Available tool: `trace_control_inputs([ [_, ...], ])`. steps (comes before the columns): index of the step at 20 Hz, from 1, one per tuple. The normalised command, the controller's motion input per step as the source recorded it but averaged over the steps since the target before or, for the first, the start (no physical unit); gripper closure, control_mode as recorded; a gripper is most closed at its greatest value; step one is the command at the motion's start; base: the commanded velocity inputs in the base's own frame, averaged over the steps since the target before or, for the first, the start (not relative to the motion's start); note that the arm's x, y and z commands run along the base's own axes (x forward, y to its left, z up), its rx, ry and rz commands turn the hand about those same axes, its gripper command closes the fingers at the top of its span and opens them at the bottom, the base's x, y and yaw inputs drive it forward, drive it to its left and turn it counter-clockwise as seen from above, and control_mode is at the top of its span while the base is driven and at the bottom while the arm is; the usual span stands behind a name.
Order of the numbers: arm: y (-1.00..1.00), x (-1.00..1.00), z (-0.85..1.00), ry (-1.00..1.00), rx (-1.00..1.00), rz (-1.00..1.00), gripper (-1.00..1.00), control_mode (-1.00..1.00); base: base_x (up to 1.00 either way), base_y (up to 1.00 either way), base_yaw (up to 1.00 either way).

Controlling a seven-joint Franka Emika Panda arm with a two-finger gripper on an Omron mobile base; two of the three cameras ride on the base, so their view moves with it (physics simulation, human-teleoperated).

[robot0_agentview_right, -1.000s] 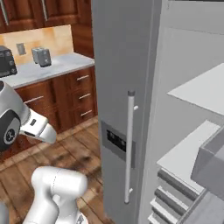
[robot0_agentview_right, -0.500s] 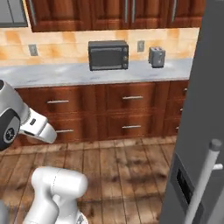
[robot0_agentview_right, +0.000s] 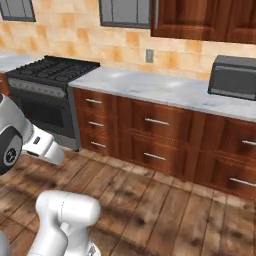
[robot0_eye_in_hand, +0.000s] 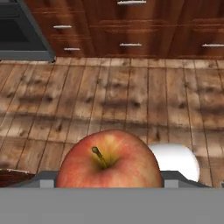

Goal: Pick the apple and peach from the fridge and place them on the plate next to the blender to make a fruit smoothie.

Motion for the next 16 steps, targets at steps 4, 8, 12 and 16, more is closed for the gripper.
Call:
trace_control_inputs([
  [4,0.0,0.0,0.0,0.0,0.0,0.0,1.0,1.0,1.0,-0.01,0.56],
  [8,0.0,0.0,0.0,0.0,0.0,0.0,1.0,1.0,1.0,-0.08,0.46],
  [12,0.0,0.0,0.0,0.0,0.0,0.0,1.0,1.0,0.99,0.0,0.64],
  [16,0.0,0.0,0.0,0.0,0.0,0.0,1.0,1.0,0.76,-0.02,0.82],
])
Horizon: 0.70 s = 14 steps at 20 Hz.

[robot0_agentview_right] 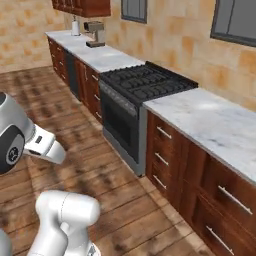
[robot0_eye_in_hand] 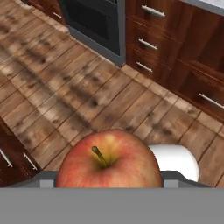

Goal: Pick the apple and peach from the fridge and place them on the plate next to the blender to make a fruit smoothie.

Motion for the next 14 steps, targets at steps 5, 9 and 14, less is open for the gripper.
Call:
trace_control_inputs([
  [5,0.0,0.0,0.0,0.0,0.0,0.0,1.0,1.0,0.59,-0.05,0.88],
  [9,0.0,0.0,0.0,0.0,0.0,0.0,1.0,1.0,0.85,-0.09,0.8],
  [14,0.0,0.0,0.0,0.0,0.0,0.0,1.0,1.0,1.0,-0.16,0.67],
])
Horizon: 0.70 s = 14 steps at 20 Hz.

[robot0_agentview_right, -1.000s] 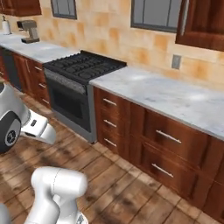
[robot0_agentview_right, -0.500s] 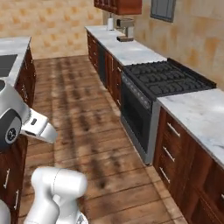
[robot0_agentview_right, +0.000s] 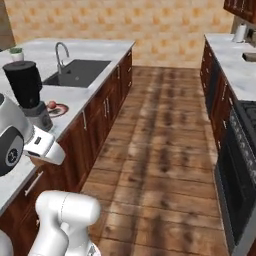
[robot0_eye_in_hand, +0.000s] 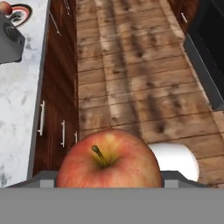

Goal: Pick the apple and peach from the fridge and place them on the plate next to the blender to make a fruit smoothie.

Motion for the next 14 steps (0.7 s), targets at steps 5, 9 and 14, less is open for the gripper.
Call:
trace_control_inputs([
  [5,0.0,0.0,0.0,0.0,0.0,0.0,1.0,1.0,1.0,-0.57,0.45],
  [9,0.0,0.0,0.0,0.0,0.0,0.0,1.0,1.0,1.0,-0.78,0.45],
  [14,0.0,0.0,0.0,0.0,0.0,0.0,1.0,1.0,1.0,-0.79,0.47],
])
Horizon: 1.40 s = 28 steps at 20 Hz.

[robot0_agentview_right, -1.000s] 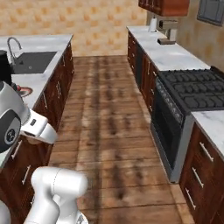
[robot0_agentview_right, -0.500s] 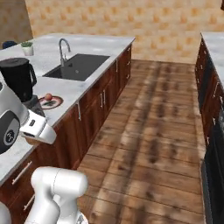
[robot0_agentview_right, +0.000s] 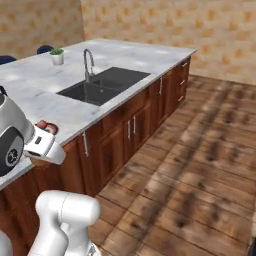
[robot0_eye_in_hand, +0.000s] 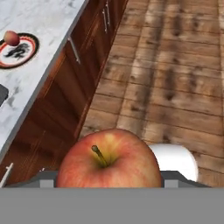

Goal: Pick the apple and peach from the fridge and place them on the plate next to the blender to make a fruit smoothie.

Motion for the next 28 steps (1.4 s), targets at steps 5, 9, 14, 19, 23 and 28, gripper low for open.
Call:
trace_control_inputs([
  [5,0.0,0.0,0.0,0.0,0.0,0.0,1.0,1.0,0.99,-0.53,0.63],
  [9,0.0,0.0,0.0,0.0,0.0,0.0,1.0,1.0,0.93,-0.24,0.8],
  [14,0.0,0.0,0.0,0.0,0.0,0.0,1.0,1.0,0.79,-0.3,0.81],
  [19,0.0,0.0,0.0,0.0,0.0,0.0,1.0,1.0,0.58,-0.38,0.83],
  [23,0.0,0.0,0.0,0.0,0.0,0.0,1.0,1.0,0.76,-0.42,0.77],
  [28,0.0,0.0,0.0,0.0,0.0,0.0,1.0,1.0,0.68,-0.73,0.44],
])
